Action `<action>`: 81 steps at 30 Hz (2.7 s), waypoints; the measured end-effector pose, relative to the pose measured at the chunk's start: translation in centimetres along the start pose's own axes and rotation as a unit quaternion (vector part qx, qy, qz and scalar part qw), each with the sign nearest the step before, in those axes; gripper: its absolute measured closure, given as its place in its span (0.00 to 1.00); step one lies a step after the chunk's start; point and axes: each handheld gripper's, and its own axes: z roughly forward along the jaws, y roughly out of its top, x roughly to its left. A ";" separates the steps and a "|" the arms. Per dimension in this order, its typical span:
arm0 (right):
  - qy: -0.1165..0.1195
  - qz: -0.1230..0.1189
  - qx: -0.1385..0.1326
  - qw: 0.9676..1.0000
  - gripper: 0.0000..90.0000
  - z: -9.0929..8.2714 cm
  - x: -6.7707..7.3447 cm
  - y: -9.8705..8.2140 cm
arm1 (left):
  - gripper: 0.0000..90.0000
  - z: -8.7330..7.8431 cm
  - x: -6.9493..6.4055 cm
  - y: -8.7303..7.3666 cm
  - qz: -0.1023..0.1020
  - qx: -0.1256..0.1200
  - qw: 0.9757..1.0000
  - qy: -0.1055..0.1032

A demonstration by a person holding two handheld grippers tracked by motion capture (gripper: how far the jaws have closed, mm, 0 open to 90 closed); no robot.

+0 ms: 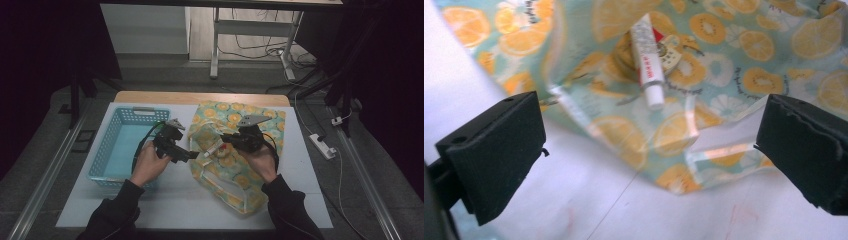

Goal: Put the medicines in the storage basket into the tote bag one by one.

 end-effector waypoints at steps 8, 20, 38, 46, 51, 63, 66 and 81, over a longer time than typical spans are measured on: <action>-0.001 0.000 0.001 1.000 1.00 0.0 0.0 0.0 | 0.00 -2.8 2.4 -1.3 -0.017 -0.012 0.999 0.033; -0.003 0.000 0.000 1.000 1.00 -0.1 -0.1 0.0 | 0.00 -4.7 6.9 -2.3 -0.063 -0.017 0.993 0.103; -0.003 0.000 -0.002 1.000 1.00 -0.2 -0.2 0.0 | 0.00 -2.5 12.1 -2.0 -0.105 0.039 0.982 0.155; -0.002 0.000 -0.004 1.000 1.00 -0.3 -0.2 0.1 | 0.01 -1.1 13.3 -1.4 -0.103 0.061 0.979 0.163; -0.003 0.001 -0.004 1.000 1.00 -0.3 -0.3 0.1 | 0.04 -0.1 13.6 -0.9 -0.095 0.074 0.979 0.165; -0.003 0.000 -0.005 1.000 1.00 -0.4 -0.3 0.1 | 0.40 1.0 14.0 -0.5 -0.077 0.104 0.979 0.159; -0.002 -0.001 -0.004 1.000 1.00 -0.4 -0.2 0.1 | 0.49 1.1 14.1 -0.4 -0.084 0.103 0.980 0.148; -0.002 0.001 -0.005 1.000 1.00 -0.4 -0.3 0.1 | 0.57 -0.6 14.0 -0.6 -0.118 0.081 0.980 0.137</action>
